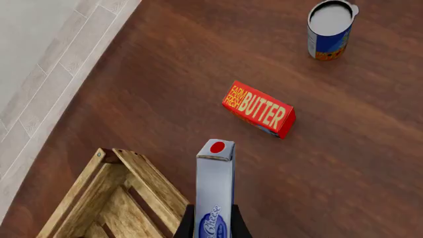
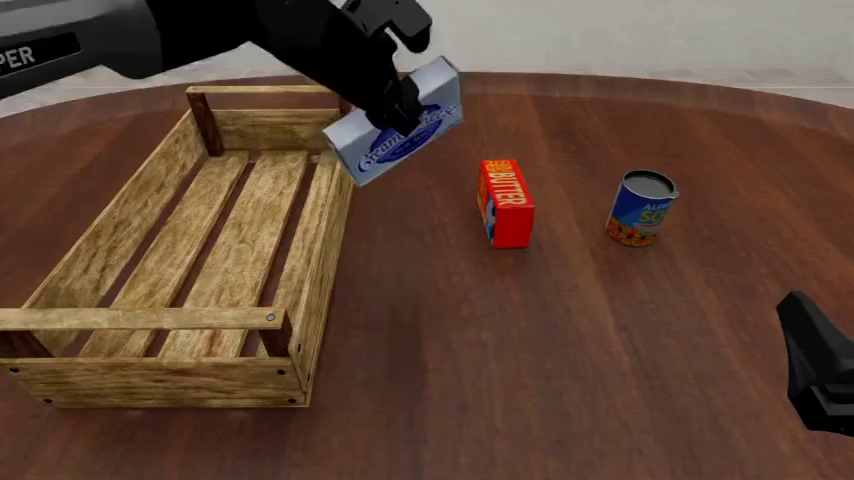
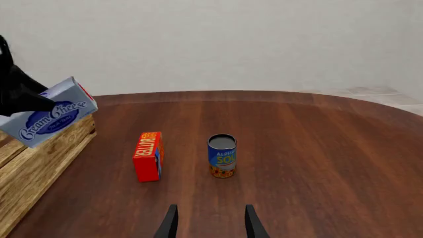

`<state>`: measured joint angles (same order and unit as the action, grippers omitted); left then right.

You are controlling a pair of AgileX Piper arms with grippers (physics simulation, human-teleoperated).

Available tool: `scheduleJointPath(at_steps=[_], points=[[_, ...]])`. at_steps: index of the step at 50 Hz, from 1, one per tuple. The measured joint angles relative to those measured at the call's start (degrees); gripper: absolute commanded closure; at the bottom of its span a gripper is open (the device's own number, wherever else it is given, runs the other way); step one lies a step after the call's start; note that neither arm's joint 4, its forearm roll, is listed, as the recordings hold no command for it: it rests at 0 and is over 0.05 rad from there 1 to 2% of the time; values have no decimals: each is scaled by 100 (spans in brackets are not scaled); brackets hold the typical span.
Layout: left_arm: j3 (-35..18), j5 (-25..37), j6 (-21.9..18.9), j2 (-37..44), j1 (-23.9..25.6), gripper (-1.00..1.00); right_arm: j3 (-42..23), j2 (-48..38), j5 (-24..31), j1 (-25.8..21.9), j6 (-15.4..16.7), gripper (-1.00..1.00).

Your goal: Pick up the cream cheese and put it in the tray.

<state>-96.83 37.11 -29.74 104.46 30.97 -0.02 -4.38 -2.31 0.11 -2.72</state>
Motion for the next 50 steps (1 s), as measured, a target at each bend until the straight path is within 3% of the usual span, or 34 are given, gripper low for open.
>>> scheduleJointPath(at_steps=[29, 50], points=[[999, -422, 328, -1056, -719, 100, 0, 2, 0, 0, 24, -100], [1412, -809, 152, -809, -1688, 100, 0, 17, 8, 0, 47, -100]])
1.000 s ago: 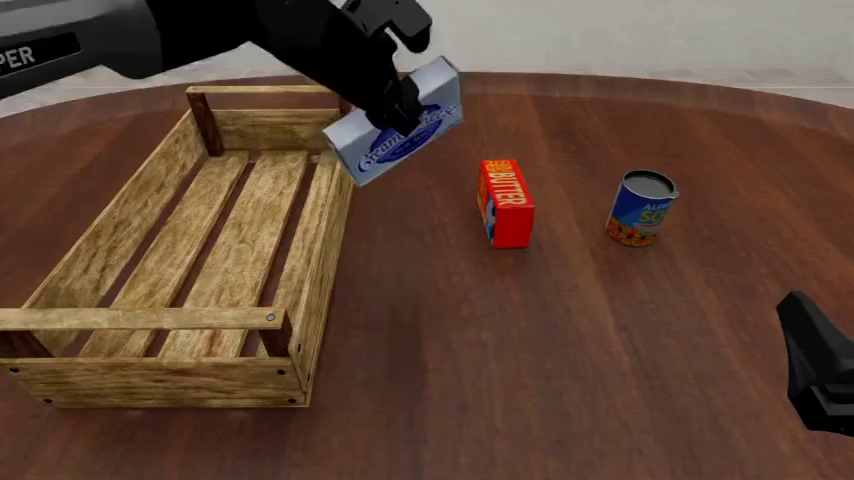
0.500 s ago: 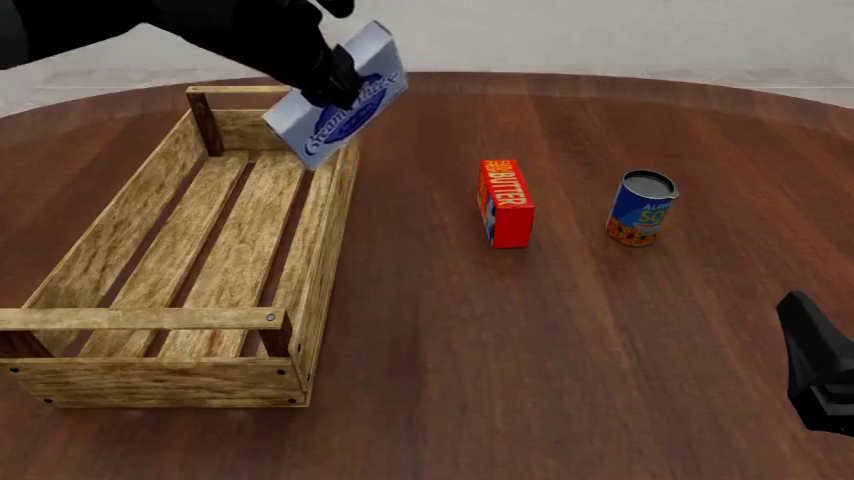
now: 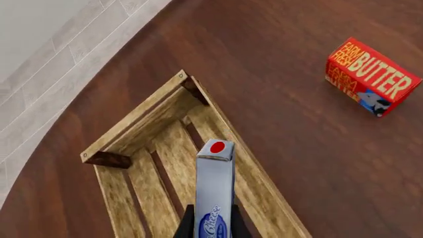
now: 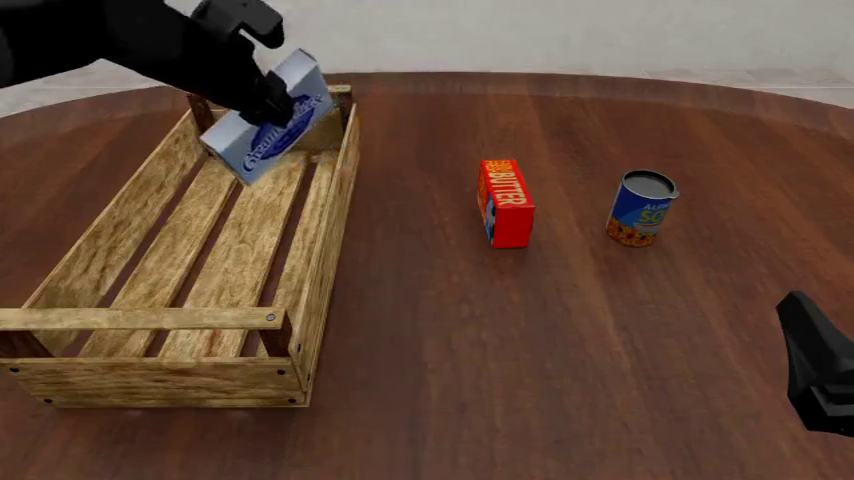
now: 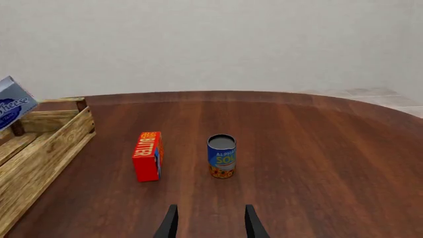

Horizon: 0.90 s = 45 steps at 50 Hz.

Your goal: Pick up the cream cheese and put it in the tray.

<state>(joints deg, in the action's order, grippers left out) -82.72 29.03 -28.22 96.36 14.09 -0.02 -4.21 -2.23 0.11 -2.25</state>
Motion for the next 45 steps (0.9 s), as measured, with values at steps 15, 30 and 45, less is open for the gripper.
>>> scheduleJointPath(at_steps=[15, 30, 45], points=[[370, -370, -262, 447, -562, 100, 0, 22, 12, 2, 16, -100], [823, -770, -639, 879, -876, 100, 0, 16, 9, 0, 14, -100], [956, -1098, -717, 1229, -1032, 100, 0, 12, 6, -1, 19, -100]])
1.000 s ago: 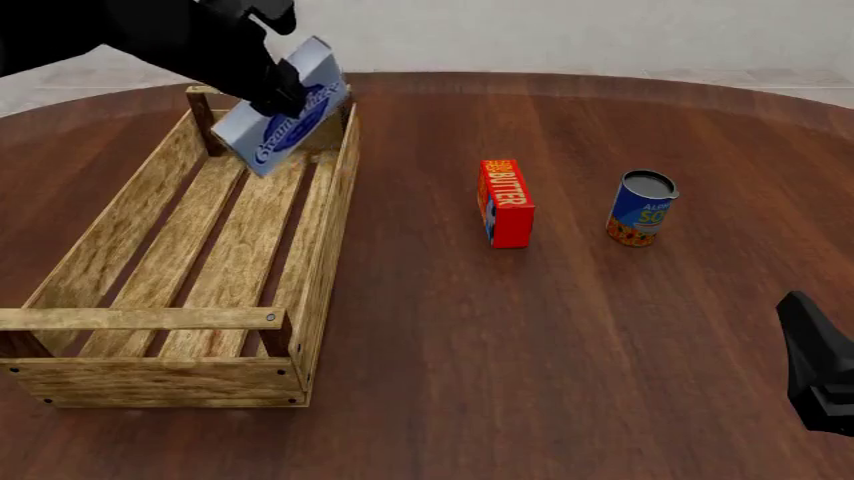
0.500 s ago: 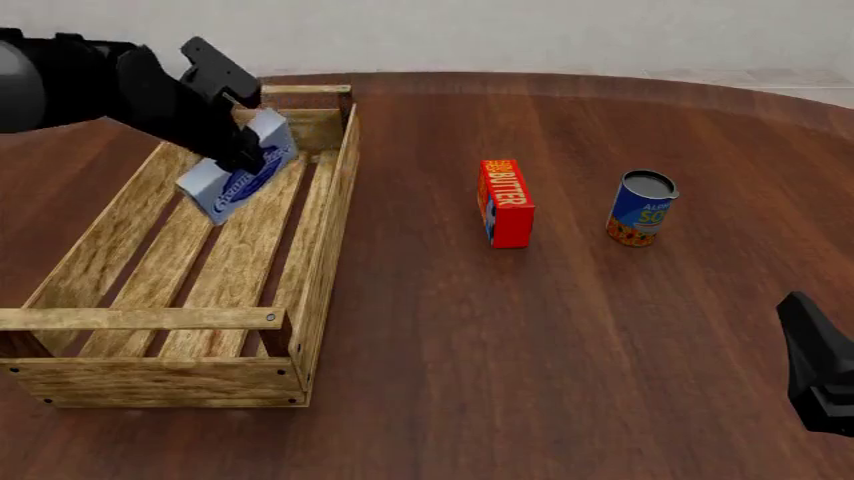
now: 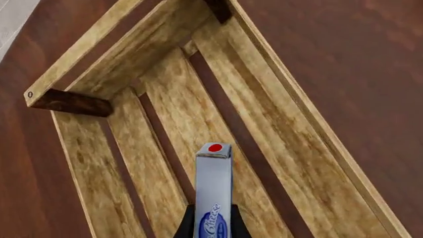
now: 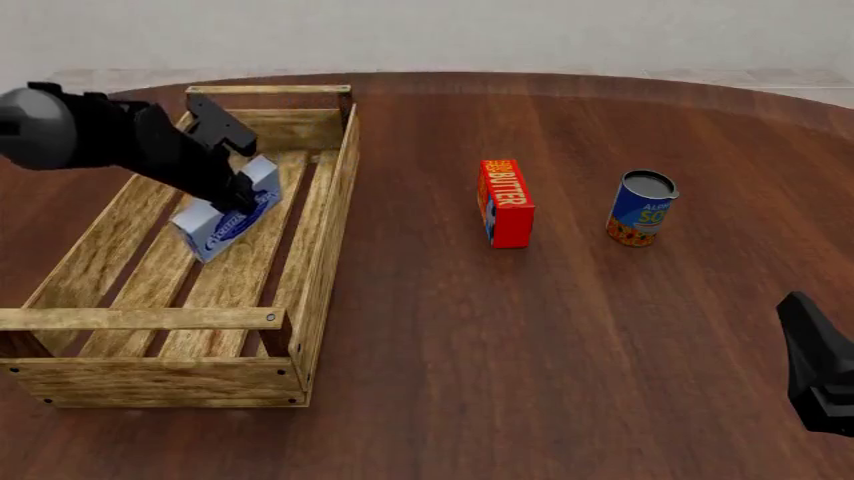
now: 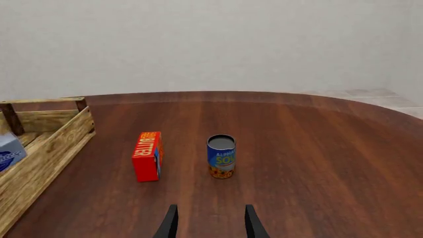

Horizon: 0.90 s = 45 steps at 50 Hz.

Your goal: Pick up the cream cheese and put it in the tray.

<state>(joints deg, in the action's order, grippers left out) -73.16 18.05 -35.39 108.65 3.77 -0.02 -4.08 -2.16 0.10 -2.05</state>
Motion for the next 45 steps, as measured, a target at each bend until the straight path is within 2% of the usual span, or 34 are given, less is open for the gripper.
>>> scheduleJointPath(at_steps=[21, 22, 45], points=[[-131, -243, -38, 304, -83, 100, 0, -7, -4, 2, -2, -100], [-134, -243, -45, 305, -87, -100, 0, -7, -4, 2, -2, -100], [61, -204, -215, 612, -373, -100, 0, -15, -8, 6, -4, -100]])
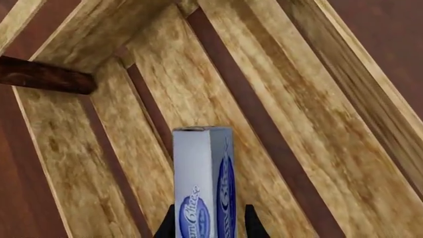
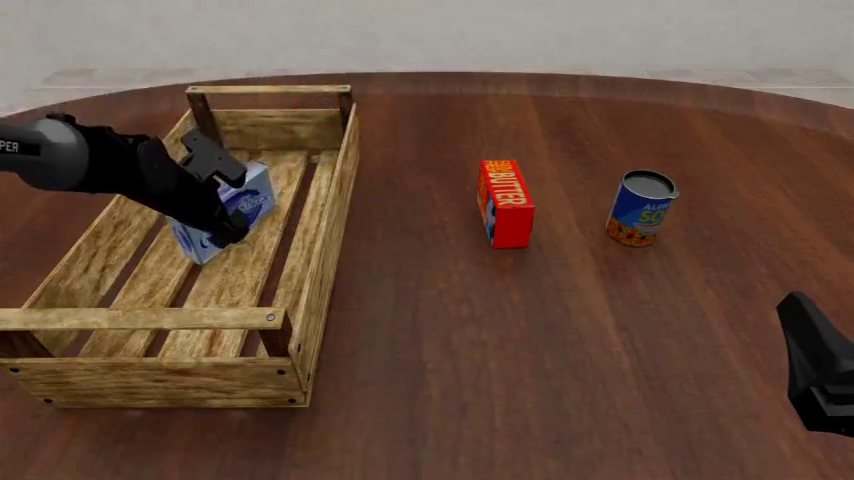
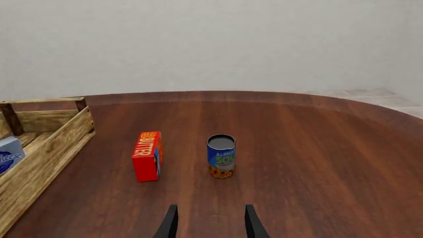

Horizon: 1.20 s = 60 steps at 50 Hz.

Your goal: Pick up the cream cheese and put it in the tray.

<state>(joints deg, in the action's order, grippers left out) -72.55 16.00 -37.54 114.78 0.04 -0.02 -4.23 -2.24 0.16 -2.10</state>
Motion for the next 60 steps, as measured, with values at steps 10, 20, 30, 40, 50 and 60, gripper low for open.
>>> scheduleJointPath(at_steps=[10, 20, 30, 40, 50, 60], points=[[28, 12, -23, -39, -26, -100, 0, 8, 5, 3, 4, -100], [35, 118, -80, -203, -9, -100, 0, 21, 13, 9, 11, -100], [-21, 269, -78, -436, 41, -100, 0, 26, 16, 12, 11, -100], [-21, 369, -77, -688, 114, -100, 0, 26, 15, 12, 17, -100], [-31, 516, 7, -939, 236, -100, 0, 19, 11, 9, 15, -100], [-56, 691, 120, -1276, 355, -100, 0, 12, 7, 7, 15, -100]])
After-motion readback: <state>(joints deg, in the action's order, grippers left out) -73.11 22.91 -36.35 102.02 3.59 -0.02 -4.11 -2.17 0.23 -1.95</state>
